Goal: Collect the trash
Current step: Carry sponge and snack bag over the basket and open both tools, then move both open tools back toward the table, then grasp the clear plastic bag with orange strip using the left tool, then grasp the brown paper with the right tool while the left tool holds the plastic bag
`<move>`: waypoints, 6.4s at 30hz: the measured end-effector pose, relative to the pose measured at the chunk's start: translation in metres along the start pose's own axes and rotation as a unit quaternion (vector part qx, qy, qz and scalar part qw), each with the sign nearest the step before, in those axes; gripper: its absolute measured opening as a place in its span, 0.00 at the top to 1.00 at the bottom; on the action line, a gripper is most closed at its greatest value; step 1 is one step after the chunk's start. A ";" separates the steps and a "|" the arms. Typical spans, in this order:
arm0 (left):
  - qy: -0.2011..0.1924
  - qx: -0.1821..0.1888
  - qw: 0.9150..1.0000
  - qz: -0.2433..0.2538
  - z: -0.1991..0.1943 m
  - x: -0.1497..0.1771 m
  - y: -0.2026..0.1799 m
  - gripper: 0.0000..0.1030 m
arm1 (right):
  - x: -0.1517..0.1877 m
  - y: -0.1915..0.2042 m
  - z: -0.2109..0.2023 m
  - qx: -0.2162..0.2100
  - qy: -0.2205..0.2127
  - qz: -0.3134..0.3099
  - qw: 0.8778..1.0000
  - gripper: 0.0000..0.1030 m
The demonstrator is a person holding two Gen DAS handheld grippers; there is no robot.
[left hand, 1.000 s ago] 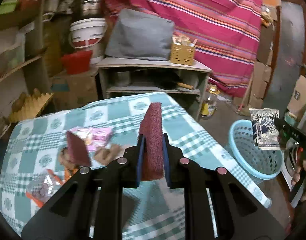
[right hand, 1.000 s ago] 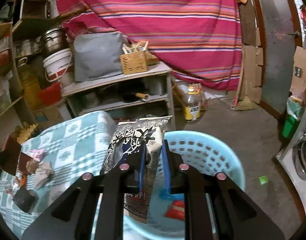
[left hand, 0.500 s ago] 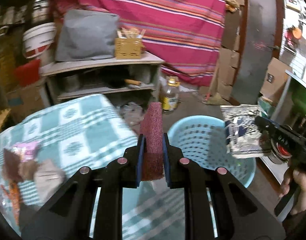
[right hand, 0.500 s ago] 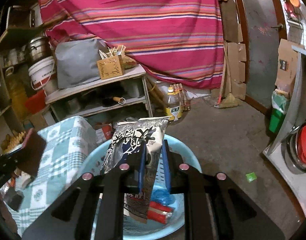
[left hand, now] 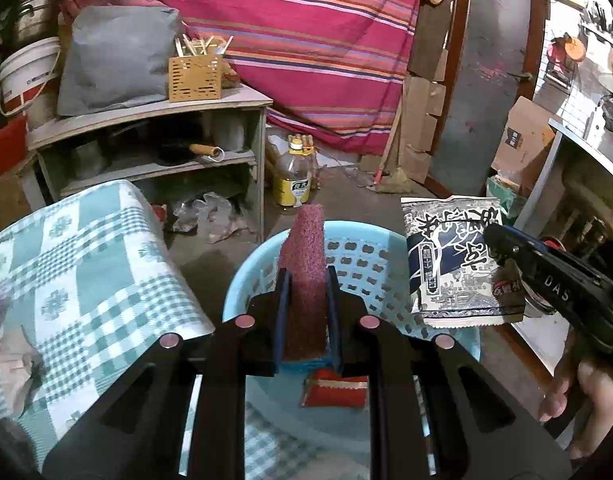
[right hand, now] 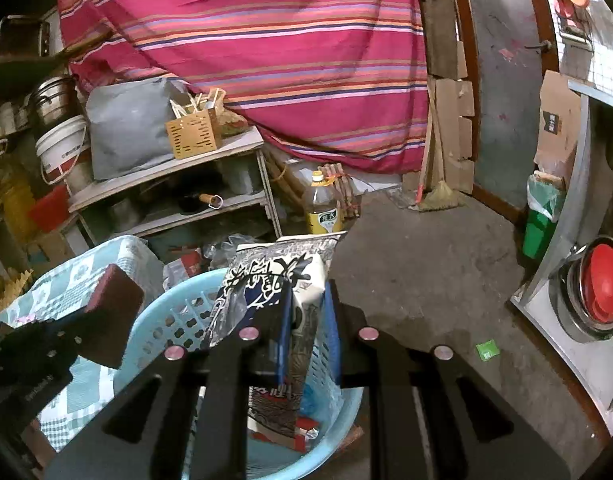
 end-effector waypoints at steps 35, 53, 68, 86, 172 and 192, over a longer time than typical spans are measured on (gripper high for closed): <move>-0.074 -0.146 0.986 -0.041 -0.159 0.005 0.122 0.05 | 0.016 0.047 0.011 0.023 0.036 -0.039 0.998 0.24; -0.071 -0.289 0.950 -0.092 -0.284 0.084 0.273 0.05 | 0.048 0.190 -0.045 -0.072 0.022 -0.097 0.992 0.12; -0.036 -0.328 0.932 -0.149 -0.311 0.140 0.357 0.05 | 0.094 0.281 -0.063 -0.115 0.029 -0.177 0.977 0.12; 0.065 -0.297 0.928 -0.214 -0.272 0.188 0.407 0.06 | 0.113 0.305 -0.055 -0.123 0.052 -0.205 0.970 0.12; -0.016 -0.299 0.922 -0.246 -0.332 0.160 0.421 0.80 | 0.167 0.498 -0.067 -0.189 0.033 -0.362 0.912 0.43; -0.042 -0.284 0.934 -0.212 -0.315 0.124 0.372 0.80 | 0.099 0.379 -0.079 -0.169 0.001 -0.272 0.947 0.43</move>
Point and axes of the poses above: each gripper's, at about its wrist camera, not at the fingertips, and z roughly the way its jaws point, y to its left, x to its underside, the point moved 6 cm from there along z, roughly the way its jaws point, and after that the axes turned 8 degrees about x, right-handed, at the moved point
